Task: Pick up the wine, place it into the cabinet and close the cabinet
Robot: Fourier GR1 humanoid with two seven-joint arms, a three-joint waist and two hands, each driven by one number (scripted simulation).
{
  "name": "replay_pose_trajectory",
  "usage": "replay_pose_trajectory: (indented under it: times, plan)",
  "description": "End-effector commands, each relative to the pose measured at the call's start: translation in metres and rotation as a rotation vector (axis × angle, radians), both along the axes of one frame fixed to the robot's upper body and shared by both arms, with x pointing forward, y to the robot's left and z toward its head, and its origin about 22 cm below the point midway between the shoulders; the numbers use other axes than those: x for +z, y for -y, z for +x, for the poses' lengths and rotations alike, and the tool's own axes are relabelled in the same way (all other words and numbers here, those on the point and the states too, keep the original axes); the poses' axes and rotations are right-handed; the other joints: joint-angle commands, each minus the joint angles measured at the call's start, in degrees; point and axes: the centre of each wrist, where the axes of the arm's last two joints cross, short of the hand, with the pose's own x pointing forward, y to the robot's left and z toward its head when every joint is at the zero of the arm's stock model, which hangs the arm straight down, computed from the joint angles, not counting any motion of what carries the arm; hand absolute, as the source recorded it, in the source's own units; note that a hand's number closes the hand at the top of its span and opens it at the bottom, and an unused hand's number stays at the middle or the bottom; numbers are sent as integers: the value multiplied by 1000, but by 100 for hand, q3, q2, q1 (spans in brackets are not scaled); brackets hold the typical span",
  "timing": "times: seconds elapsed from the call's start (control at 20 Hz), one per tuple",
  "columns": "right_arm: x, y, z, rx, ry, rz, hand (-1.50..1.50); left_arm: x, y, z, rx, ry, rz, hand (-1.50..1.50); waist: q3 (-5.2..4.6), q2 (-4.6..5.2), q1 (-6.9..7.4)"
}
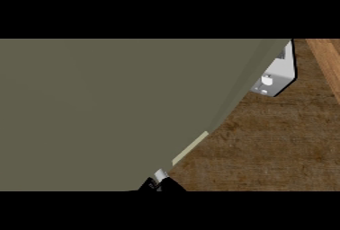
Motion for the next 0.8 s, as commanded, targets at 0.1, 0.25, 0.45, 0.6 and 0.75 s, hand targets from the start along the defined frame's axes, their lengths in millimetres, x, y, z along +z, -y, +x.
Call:
replay_pose_trajectory:
  times: [0.1, 0.25, 0.45, 0.6, 0.75]
  plan:
    - [38, -55, 49, -9, 27, 18, 150, -8, -4, 11, 35, -5, -1, -150, 5, 15, 1]
    - [52, -71, 74, -51, 34, 24, 150, -12, 3, 14, 43, 2, -14, -150, 8, 15, -24]
    - [58, -79, 110, -122, 132, -56, 150, 3, 13, 12, 29, 2, -15, -150, 17, -5, -108]
    - [60, -68, 136, -188, 177, -87, 150, -16, 17, 3, 42, -3, -25, -150, 16, -8, -146]
    - [65, -63, 166, -212, 139, -75, 150, -17, 8, 4, 49, 1, 3, -150, 16, -3, -138]
